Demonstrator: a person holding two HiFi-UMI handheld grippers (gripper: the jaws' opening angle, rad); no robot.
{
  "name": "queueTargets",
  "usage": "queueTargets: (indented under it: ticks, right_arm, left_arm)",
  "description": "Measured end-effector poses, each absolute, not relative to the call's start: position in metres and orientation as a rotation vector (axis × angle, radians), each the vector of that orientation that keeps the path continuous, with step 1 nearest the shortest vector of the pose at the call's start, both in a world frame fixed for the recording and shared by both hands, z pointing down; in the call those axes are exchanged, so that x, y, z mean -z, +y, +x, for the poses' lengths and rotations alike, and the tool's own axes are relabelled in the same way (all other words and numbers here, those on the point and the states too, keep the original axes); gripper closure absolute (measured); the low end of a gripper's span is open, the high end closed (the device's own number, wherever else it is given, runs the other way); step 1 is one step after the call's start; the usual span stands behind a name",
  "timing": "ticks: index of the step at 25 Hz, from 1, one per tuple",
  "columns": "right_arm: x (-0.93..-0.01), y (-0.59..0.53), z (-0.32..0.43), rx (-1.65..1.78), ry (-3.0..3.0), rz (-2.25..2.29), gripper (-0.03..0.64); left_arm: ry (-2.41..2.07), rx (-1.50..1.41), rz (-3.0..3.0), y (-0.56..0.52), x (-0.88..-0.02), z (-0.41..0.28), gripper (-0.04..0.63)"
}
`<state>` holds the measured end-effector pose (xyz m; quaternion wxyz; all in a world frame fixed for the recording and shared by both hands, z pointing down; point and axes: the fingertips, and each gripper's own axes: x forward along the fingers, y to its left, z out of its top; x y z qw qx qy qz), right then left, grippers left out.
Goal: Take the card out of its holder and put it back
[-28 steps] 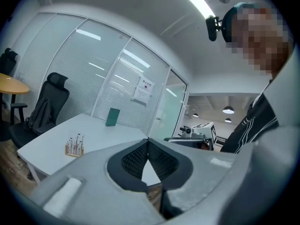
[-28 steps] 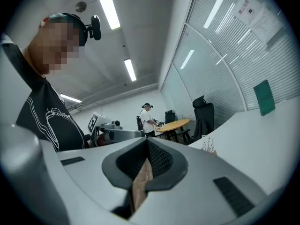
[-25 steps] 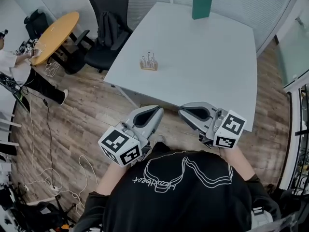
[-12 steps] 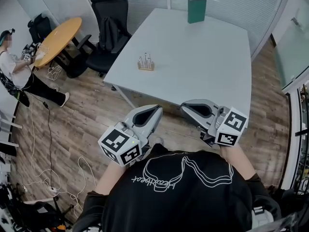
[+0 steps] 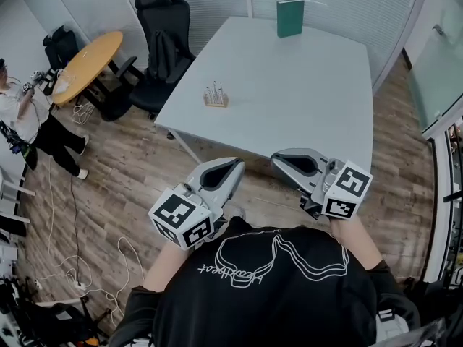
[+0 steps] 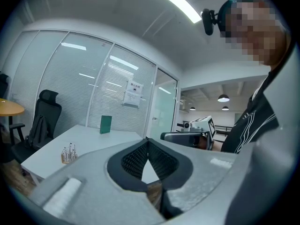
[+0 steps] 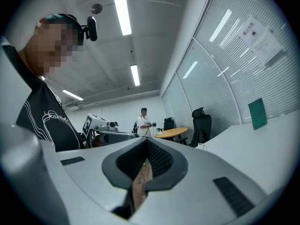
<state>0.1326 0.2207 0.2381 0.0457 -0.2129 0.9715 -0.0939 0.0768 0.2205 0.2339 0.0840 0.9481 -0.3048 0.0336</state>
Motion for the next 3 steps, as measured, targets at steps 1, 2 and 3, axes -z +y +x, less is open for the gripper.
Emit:
queueTargets:
  ticks: [1,2,3]
  right_arm:
    - [-0.2385,0.2218,0.133,0.286,2.966,-0.65,0.607]
    - [-0.2389,0.223,0.1334,0.286,2.966,-0.65,0.607]
    - [-0.2393,0.2241,0.1338,0.285,2.966,-0.65,0.607]
  left_arm:
    - [-0.91,-0.101,2.829,0.2215,-0.2343,0.0775,0.581]
    - [-0.911,-0.102,2.829,0.2225,-0.2348,0.0782,0.581]
    - [-0.912,-0.102,2.829,0.2235,-0.2353,0.079,0.581]
